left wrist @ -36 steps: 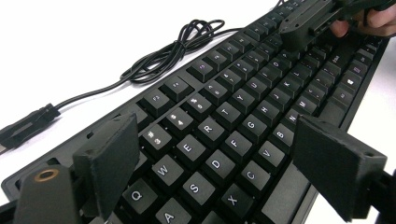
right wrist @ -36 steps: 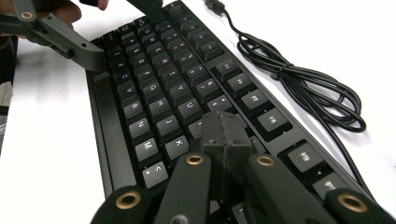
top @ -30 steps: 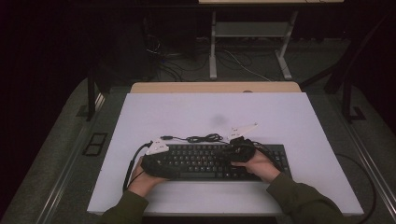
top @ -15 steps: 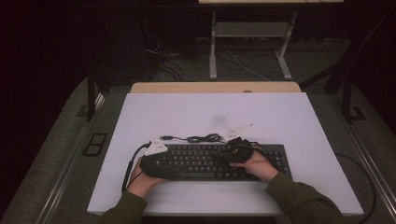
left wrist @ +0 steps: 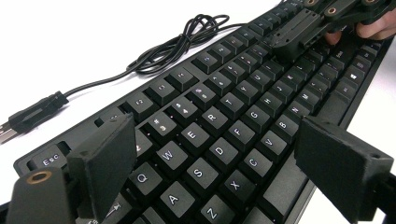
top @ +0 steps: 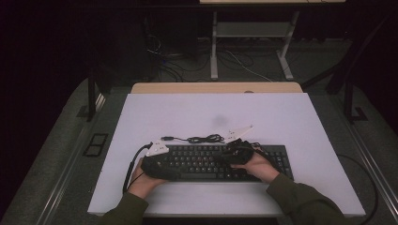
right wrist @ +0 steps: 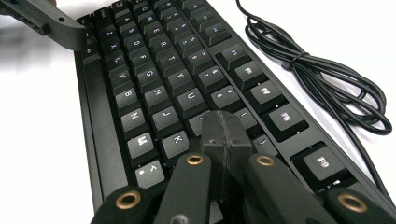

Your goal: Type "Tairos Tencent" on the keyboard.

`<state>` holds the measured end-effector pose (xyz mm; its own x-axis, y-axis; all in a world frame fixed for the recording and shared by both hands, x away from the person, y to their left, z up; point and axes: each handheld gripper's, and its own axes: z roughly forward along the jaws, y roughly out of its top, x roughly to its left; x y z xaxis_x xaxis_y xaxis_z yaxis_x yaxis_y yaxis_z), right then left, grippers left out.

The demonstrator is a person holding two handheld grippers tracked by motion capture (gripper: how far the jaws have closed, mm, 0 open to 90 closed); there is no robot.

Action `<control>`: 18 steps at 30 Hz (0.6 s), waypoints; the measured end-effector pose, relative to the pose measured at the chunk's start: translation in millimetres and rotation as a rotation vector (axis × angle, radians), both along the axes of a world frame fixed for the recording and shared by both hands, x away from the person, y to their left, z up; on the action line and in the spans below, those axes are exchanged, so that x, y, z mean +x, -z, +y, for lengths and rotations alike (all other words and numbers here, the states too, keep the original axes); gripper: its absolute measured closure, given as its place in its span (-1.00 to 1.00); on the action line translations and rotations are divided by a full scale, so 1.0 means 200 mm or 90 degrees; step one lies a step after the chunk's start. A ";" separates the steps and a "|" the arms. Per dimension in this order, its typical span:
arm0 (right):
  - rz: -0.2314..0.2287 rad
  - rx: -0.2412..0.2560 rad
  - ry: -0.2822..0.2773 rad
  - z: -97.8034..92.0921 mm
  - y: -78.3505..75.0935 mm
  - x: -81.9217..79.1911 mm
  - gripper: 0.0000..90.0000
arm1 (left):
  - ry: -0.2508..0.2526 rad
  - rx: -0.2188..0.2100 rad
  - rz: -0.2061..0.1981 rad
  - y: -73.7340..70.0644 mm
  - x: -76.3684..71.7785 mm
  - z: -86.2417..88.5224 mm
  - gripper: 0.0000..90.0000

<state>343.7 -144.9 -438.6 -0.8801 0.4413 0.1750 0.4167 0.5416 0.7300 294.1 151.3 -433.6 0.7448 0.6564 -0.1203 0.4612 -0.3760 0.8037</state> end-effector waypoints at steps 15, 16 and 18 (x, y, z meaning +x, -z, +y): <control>-0.008 0.010 0.002 -0.02 -0.01 0.00 0.92 | 0.004 0.001 -0.002 0.00 0.00 0.00 -0.72; -0.006 0.013 0.004 -0.02 -0.02 0.00 0.90 | 0.004 -0.001 -0.002 0.00 0.00 0.00 -0.72; -0.007 0.022 0.005 -0.02 -0.03 0.00 0.85 | 0.002 -0.002 -0.001 0.00 0.00 0.00 -0.72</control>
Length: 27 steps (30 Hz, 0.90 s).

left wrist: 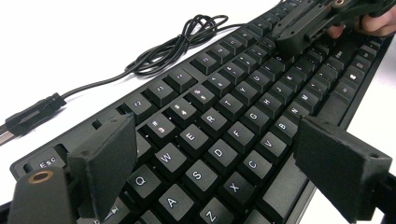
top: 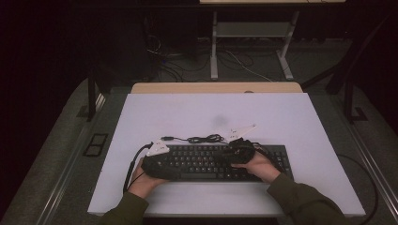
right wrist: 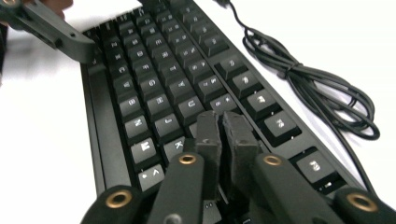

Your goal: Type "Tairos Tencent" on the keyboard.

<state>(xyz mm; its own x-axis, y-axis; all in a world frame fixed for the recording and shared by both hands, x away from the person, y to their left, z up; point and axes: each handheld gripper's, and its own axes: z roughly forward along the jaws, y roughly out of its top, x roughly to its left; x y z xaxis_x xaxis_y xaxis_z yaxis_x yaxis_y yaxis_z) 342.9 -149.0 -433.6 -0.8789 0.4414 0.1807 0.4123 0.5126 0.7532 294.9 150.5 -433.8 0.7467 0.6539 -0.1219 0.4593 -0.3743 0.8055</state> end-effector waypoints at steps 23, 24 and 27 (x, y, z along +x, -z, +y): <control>-0.019 0.067 0.037 -0.02 -0.03 0.01 -0.21 | -0.005 -0.005 -0.003 -0.02 -0.01 0.03 -0.23; -0.018 0.069 0.037 -0.02 -0.03 0.01 -0.23 | -0.005 -0.004 -0.003 -0.02 -0.01 0.03 -0.18; -0.018 0.068 0.034 -0.02 -0.03 0.01 -0.25 | -0.005 -0.002 -0.001 -0.02 -0.02 0.04 0.03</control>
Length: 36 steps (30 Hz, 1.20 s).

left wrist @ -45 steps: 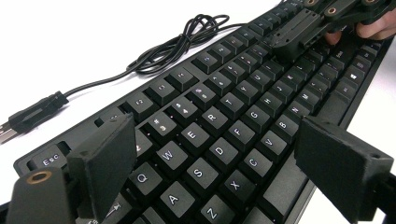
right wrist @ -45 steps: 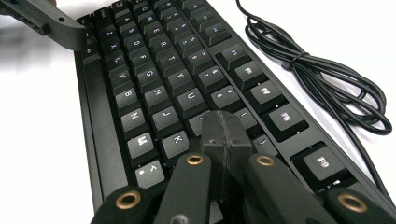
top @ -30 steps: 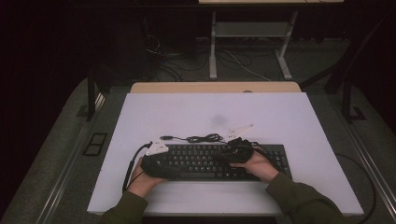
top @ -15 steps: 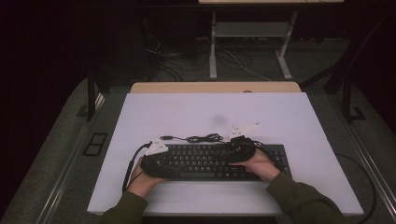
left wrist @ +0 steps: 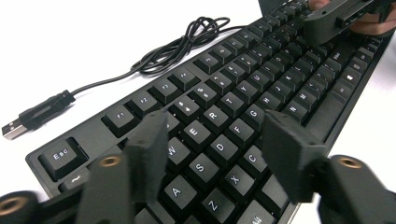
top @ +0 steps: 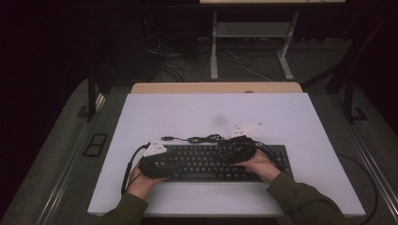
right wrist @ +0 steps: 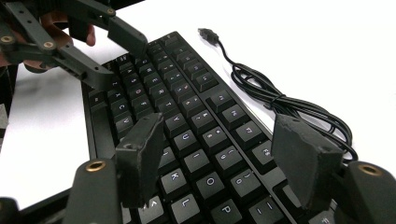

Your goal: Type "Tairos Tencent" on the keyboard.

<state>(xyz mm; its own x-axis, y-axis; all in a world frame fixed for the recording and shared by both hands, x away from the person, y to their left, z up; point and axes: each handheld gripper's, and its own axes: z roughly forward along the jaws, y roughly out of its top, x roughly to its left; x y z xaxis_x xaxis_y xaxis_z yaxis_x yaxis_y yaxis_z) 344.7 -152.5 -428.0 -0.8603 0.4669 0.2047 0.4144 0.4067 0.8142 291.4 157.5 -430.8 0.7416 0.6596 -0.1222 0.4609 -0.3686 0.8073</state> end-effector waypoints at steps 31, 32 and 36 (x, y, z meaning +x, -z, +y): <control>-0.002 -0.003 -0.015 0.05 0.01 0.01 -0.46 | -0.007 0.015 0.024 0.03 0.01 0.01 0.97; -0.002 -0.002 -0.015 0.06 0.01 0.01 -0.48 | -0.008 0.015 0.025 0.04 0.02 0.01 0.97; -0.004 0.001 -0.008 0.06 0.02 0.01 -0.56 | -0.007 0.016 0.029 0.04 0.02 0.00 0.97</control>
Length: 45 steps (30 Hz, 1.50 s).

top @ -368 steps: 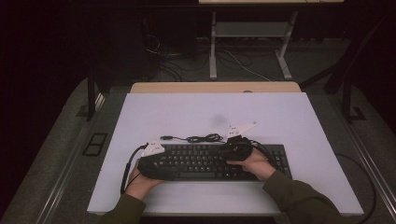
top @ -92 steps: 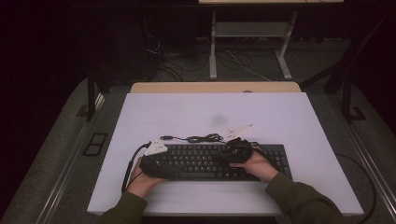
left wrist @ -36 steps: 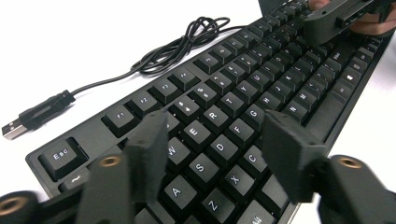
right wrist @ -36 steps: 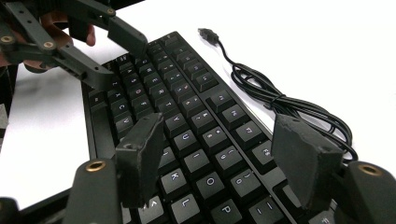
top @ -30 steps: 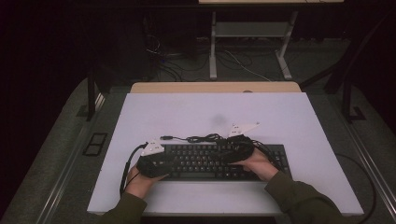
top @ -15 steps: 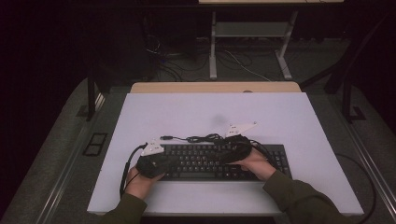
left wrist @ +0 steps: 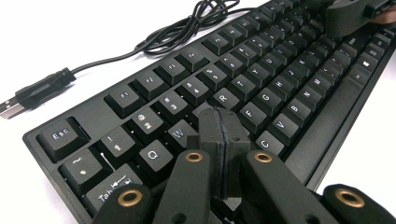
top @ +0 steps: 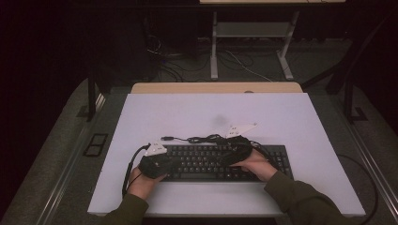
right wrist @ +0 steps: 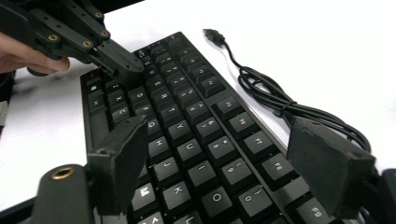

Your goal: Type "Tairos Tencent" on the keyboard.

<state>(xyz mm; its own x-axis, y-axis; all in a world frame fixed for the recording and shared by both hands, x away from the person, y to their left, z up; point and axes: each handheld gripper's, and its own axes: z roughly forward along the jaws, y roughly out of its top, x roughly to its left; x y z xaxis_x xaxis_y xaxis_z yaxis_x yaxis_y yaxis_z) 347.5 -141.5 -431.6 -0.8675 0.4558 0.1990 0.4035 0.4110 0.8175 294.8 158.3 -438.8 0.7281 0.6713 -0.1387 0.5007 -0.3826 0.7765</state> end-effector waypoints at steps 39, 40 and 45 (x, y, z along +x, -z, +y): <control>-0.021 -0.030 0.034 -0.01 0.01 -0.01 -0.60 | 0.037 -0.013 -0.004 -0.03 -0.02 -0.01 0.97; -0.020 -0.033 0.037 -0.02 0.01 -0.01 -0.59 | 0.038 -0.016 -0.004 -0.03 -0.02 -0.01 0.97; -0.023 -0.043 0.045 -0.03 0.01 -0.02 -0.59 | 0.051 -0.017 -0.004 -0.03 -0.02 -0.03 0.97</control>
<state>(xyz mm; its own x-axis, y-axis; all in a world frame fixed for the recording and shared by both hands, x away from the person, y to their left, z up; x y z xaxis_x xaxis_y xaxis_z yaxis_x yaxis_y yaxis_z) 343.8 -146.6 -433.1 -0.8386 0.5278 0.1347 0.4044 0.4375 0.8031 290.2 152.2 -432.6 0.7800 0.6072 -0.1515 0.4646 -0.3997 0.7902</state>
